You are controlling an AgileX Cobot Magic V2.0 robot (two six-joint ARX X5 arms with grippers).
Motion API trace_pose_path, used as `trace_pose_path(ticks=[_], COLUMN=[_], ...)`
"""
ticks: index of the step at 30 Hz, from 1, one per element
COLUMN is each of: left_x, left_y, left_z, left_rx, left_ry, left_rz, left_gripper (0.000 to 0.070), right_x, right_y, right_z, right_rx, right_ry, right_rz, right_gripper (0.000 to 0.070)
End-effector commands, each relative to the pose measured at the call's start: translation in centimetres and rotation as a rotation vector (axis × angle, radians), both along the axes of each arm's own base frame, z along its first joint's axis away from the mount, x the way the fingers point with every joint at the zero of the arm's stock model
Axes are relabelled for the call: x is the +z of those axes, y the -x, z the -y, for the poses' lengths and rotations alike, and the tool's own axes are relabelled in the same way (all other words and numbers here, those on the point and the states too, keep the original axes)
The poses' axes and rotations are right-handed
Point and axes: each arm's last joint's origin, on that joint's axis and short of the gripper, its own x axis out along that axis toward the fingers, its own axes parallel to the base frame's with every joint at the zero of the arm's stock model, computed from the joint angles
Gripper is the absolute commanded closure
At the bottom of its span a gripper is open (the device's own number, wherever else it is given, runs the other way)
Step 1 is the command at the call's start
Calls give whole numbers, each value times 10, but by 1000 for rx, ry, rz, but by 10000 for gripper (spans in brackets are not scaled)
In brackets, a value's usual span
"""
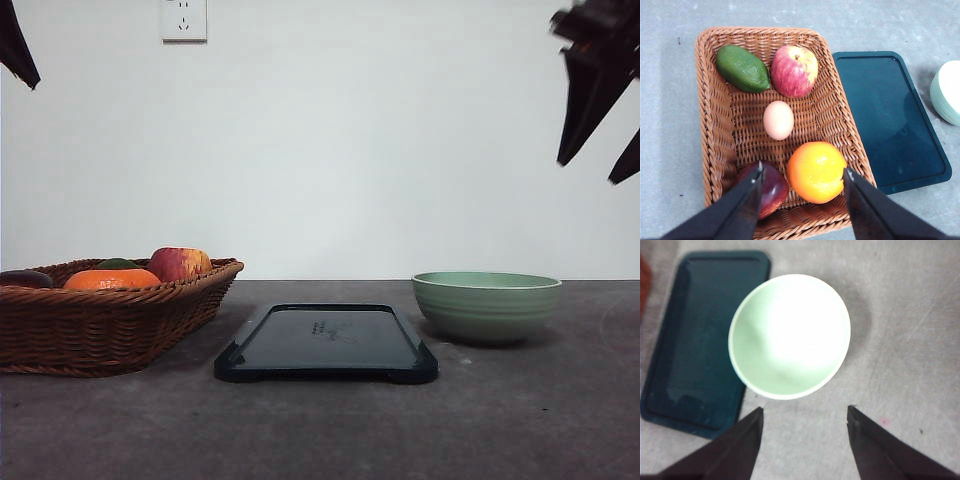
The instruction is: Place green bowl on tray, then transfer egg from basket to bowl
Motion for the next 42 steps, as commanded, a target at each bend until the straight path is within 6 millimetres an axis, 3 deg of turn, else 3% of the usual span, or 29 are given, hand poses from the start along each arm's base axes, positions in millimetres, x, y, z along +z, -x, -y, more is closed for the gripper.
trace_pose_path(ticks=[1,14,26,30,33,37,42], left_x=[7,7,9,10,11,11,11], left_y=[-1,-1,-3,-4,-4,-4,-4], left_z=[1,1,1,1,1,1,1], left_rx=[-3,-3,-3,6,12,12,12], left_ry=[7,7,10,23,31,31,31], left_rz=[23,24,44,57,59,59,59], left_gripper=[388,389,389,389,390,390,390], right_x=[-1,-24,-57,-67,-72,-73,-73], right_y=[-14,-81,-102,-107,-109,-110,-109], right_z=[-2,-6,-8,-9,-9,-10,-11], right_rx=[17,38,53,57,59,60,70], right_ry=[18,155,165,164,165,164,143], right_rz=[-19,-160,-216,-232,-241,-237,-241], right_gripper=[368,368,371,458,479,611,695])
